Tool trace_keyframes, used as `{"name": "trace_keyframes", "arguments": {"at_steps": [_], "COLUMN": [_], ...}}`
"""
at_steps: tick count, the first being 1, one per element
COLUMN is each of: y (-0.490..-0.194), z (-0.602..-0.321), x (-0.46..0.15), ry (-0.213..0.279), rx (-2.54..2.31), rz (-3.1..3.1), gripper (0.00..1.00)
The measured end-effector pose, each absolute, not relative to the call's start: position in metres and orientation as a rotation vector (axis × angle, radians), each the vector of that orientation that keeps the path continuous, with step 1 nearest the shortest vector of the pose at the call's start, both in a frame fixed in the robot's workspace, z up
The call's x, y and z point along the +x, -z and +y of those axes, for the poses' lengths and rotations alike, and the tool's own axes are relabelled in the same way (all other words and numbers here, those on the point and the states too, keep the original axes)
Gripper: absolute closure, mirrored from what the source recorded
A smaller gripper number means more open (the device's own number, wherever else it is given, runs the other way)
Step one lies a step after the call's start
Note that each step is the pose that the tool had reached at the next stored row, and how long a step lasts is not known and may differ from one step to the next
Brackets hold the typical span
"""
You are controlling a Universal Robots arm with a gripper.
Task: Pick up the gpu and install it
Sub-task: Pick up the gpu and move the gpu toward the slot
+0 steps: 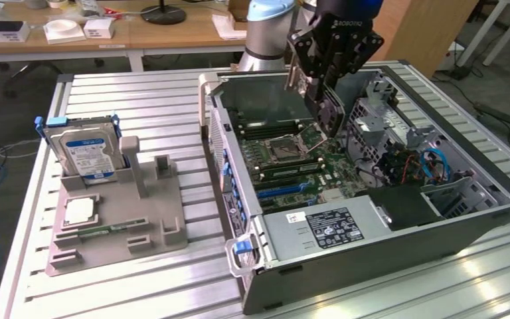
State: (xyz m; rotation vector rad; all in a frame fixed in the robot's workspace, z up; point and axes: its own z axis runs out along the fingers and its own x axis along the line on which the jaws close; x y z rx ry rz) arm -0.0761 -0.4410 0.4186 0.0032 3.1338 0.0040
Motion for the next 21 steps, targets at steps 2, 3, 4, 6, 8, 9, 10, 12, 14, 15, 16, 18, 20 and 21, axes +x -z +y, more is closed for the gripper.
{"name": "trace_keyframes", "arguments": {"at_steps": [2, 3, 4, 6, 8, 9, 10, 12, 14, 15, 16, 18, 20, 21], "y": [-0.419, -0.419, -0.419, -0.419, -0.419, -0.419, -0.419, -0.419, -0.419, -0.419, -0.419, -0.419, -0.419, -0.419], "z": [-0.441, -0.441, -0.441, -0.441, -0.441, -0.441, -0.441, -0.441, -0.441, -0.441, -0.441, -0.441, -0.441, -0.441], "x": [-0.074, -0.073, -0.072, -0.069, -0.067, -0.066, -0.065, -0.063, -0.060, -0.059, -0.058, -0.056, -0.055, -0.055], "ry": [-0.004, -0.004, -0.004, -0.004, -0.004, -0.004, -0.004, -0.004, -0.004, -0.004, -0.004, -0.004, -0.004, -0.004], "rx": [0.003, 0.003, 0.003, 0.003, 0.003, 0.003, 0.003, 0.003, 0.003, 0.003, 0.003, 0.003, 0.003, 0.003], "rz": [3.134, 3.134, 3.134, 3.134, 3.134, 3.134, 3.134, 3.134, 3.134, 3.134, 3.134, 3.134, 3.134, 3.134], "gripper": [0.74, 0.74, 0.74, 0.74, 0.74, 0.74, 0.74, 0.74, 0.74, 0.74, 0.74, 0.74, 0.74, 0.74]}}
